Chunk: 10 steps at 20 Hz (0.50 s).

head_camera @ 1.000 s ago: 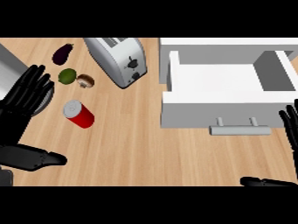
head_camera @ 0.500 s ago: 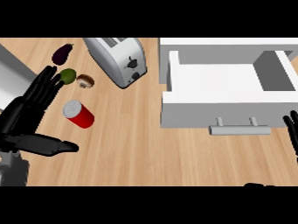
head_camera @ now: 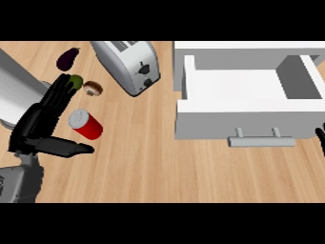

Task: Pick up the can, place it into the drawer and close the drawer

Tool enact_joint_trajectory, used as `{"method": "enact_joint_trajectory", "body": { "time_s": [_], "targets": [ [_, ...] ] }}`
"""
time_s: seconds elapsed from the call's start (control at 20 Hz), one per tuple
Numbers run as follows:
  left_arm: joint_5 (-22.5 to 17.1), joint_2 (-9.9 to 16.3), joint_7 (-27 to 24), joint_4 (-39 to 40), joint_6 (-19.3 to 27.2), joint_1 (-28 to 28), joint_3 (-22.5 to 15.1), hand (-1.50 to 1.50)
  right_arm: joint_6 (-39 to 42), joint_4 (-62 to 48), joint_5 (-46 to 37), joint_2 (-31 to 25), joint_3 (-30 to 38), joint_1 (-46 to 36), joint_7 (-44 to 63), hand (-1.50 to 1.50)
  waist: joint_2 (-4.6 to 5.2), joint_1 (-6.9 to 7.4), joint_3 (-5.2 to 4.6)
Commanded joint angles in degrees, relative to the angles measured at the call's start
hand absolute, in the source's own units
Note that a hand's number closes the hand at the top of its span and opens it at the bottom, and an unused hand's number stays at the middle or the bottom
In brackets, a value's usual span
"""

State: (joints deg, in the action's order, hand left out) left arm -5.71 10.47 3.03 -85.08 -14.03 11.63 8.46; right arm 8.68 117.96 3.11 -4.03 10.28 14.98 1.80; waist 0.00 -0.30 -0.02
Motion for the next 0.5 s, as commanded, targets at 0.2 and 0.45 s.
{"method": "enact_joint_trajectory", "body": {
  "time_s": [0.2, 0.45],
  "targets": [
    [3.87, -1.66, -7.05, 7.69, 1.76, 0.85, -0.77, -1.50, -0.46, 3.40, -0.35, 0.43, -0.12, -2.21, 5.77, -1.50, -0.01, 0.02, 0.00],
    [1.98, 3.03, -13.05, 14.79, -2.99, -0.47, 3.61, -1.50, 1.84, -3.20, -0.60, 1.17, 1.68, 0.04, -3.16, -1.50, 0.02, 0.02, 0.01]
  ]
}}
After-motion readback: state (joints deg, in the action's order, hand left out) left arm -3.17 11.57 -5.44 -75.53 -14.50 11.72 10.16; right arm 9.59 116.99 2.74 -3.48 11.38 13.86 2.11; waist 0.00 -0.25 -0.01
